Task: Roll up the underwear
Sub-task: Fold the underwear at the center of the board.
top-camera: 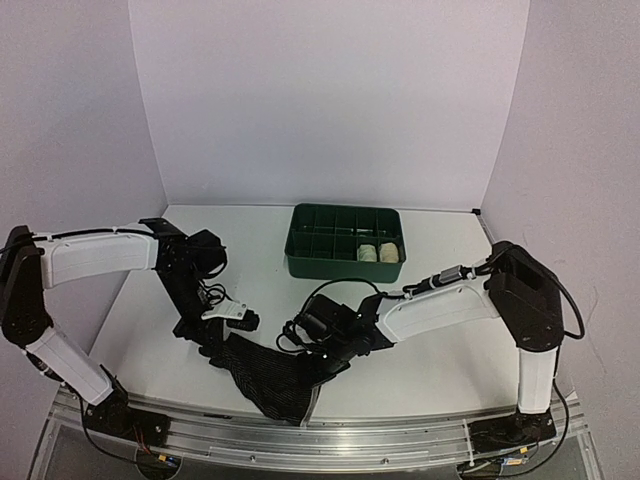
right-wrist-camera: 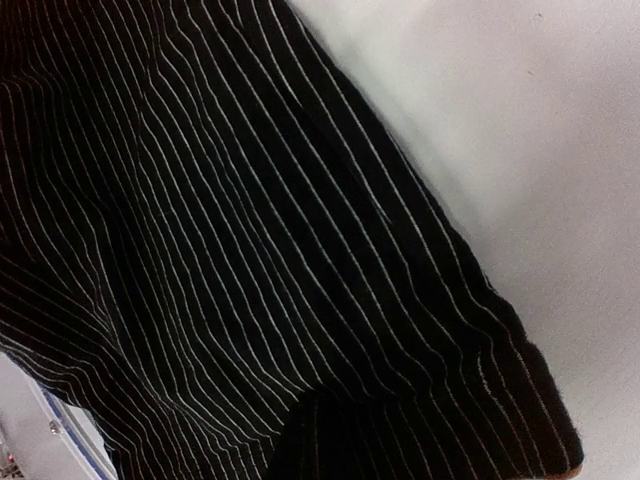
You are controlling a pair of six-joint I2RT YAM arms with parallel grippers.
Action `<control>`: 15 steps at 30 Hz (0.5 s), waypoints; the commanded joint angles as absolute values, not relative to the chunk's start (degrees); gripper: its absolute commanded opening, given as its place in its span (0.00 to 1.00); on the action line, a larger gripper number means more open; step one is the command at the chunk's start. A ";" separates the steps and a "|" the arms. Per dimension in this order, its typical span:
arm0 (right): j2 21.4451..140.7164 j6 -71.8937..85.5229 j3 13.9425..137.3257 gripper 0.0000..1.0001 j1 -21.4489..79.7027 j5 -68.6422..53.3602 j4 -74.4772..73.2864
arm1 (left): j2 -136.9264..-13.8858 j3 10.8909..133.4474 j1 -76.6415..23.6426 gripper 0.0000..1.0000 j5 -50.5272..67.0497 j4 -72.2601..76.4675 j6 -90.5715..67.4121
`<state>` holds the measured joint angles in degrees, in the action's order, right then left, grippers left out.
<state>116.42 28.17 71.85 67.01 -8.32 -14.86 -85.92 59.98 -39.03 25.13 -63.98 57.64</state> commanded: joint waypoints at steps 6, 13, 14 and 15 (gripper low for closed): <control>123.33 27.76 65.47 0.00 64.17 -19.63 -14.94 | -100.39 71.80 -35.48 0.00 30.42 -65.76 51.85; 123.68 26.70 64.21 0.00 64.10 -22.55 -14.63 | -111.25 76.58 -29.82 0.00 28.44 -65.54 48.24; 123.82 26.46 64.23 0.00 64.13 -23.14 -14.60 | -112.46 77.50 -28.96 0.00 28.75 -65.47 47.71; 123.93 26.26 64.24 0.00 64.13 -23.46 -14.64 | -113.82 78.54 -28.15 0.00 28.78 -65.22 47.25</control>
